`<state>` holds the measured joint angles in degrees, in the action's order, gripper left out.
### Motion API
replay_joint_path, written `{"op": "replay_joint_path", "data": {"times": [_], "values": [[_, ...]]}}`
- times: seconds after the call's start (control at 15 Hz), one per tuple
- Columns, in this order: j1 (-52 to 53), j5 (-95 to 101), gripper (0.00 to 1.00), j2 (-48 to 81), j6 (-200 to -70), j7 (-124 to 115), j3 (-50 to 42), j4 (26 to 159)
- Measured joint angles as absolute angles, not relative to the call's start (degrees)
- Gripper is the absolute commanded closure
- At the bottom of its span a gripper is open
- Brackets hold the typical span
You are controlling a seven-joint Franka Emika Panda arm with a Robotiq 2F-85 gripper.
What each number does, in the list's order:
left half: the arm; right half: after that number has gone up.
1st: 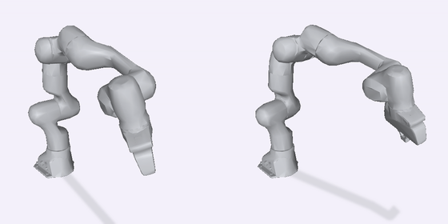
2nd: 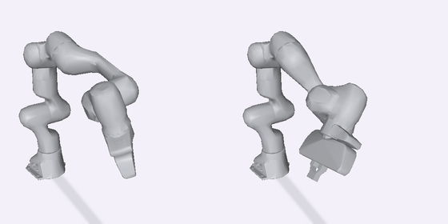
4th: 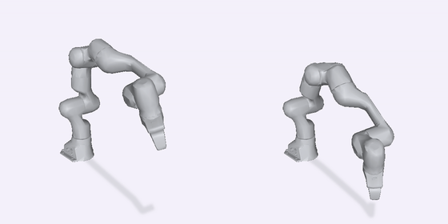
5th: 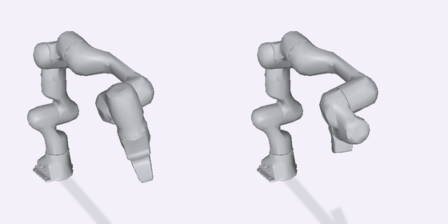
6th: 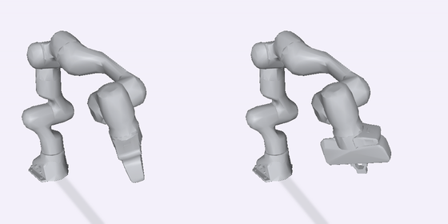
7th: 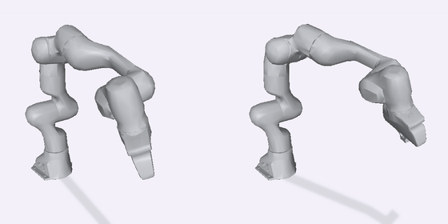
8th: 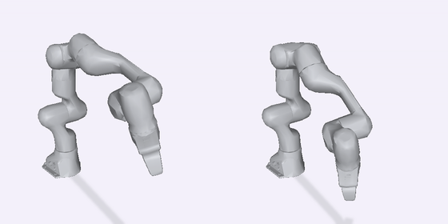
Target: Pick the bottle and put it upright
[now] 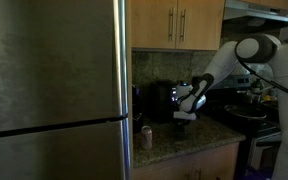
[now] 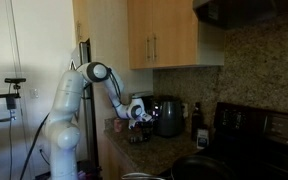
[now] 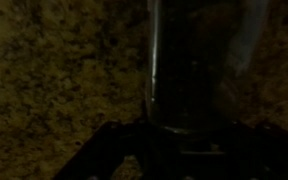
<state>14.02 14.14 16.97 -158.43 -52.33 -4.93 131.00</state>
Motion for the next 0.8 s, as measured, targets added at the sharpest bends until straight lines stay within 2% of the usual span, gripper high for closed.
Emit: {"op": "replay_joint_path", "data": {"times": [0.47,0.8], "values": [[18.85,26.46,0.73,10.44,-168.51,-62.61,-8.79,137.12],[24.30,49.89,0.73,1.55,-170.62,-78.31,-13.96,139.55]]}}
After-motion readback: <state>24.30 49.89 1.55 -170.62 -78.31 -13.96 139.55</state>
